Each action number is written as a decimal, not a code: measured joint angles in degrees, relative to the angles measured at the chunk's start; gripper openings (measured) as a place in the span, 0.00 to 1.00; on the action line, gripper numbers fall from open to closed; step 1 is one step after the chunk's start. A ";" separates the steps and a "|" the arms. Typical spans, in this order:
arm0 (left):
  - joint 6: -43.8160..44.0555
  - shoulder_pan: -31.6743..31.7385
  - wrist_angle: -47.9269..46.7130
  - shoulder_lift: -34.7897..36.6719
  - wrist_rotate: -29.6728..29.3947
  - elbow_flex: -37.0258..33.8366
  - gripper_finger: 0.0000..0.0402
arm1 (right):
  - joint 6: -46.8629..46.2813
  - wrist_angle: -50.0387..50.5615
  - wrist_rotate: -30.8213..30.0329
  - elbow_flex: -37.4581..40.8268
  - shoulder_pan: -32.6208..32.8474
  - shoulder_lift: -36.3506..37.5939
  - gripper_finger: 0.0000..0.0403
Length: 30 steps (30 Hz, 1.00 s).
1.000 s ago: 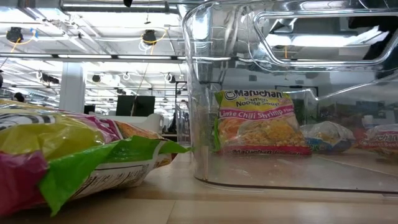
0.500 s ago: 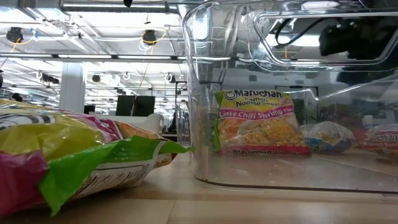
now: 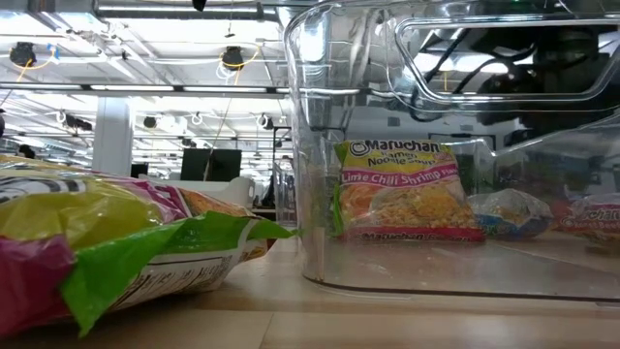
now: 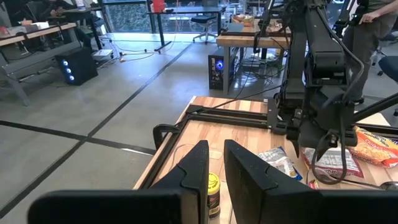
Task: Pick & Place Food Item
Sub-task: Put the red noodle pack into the bottom transparent bin
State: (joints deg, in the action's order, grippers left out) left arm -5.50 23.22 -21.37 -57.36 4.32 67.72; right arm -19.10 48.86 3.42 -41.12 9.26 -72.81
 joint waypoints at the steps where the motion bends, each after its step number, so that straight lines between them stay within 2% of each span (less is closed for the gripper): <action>1: 0.00 -0.02 -0.02 0.00 0.02 0.00 0.11 | 0.89 -0.07 0.00 0.00 0.09 -0.33 0.49; 16: 0.00 -0.02 0.00 0.00 0.00 0.00 0.11 | 4.56 -5.41 1.28 0.00 1.40 -0.64 0.30; 30: 0.00 -0.01 0.00 0.00 0.01 0.00 0.11 | 4.10 -3.19 1.22 0.07 1.35 -0.64 0.28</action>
State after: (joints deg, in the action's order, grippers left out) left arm -5.50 23.21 -21.37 -57.36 4.33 67.72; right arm -15.00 45.67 4.64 -41.06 10.61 -73.45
